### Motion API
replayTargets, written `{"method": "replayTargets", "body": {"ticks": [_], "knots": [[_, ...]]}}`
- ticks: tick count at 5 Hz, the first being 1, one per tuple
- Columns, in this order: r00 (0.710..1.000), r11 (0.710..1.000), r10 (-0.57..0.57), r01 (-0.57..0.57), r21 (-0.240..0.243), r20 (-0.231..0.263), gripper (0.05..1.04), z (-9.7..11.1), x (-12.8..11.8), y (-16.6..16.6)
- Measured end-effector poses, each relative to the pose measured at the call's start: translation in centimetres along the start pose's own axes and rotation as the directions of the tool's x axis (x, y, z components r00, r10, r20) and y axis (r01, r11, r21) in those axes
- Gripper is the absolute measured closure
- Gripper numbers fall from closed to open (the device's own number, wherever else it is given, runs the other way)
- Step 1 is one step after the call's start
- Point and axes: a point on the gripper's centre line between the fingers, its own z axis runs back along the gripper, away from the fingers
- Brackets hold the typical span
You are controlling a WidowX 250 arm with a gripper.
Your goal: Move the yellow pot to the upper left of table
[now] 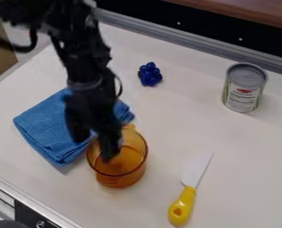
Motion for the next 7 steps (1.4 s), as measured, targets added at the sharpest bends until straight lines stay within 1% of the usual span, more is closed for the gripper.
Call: {"method": "replayTargets", "body": {"ticks": [1,2,3,4,5,6,7], "knots": [[0.998,0.999,-0.027,0.025,0.041,0.058,0.084,-1.2,-0.6,-0.5],[0.995,0.999,-0.015,0.010,0.044,0.094,0.084,-1.4,-0.1,-0.2],[0.995,0.999,0.003,-0.008,0.054,0.095,0.084,-2.0,0.2,-0.1],[0.995,0.998,0.025,-0.030,0.051,0.091,0.084,-2.5,0.5,-0.2],[0.996,0.997,0.048,-0.053,0.054,0.077,0.129,-3.7,0.9,-0.3],[0.993,0.996,0.084,-0.086,0.023,0.079,0.401,-3.7,1.1,-0.3],[1.000,1.000,0.027,-0.027,-0.012,0.013,0.695,-3.5,1.4,-0.4]]}}
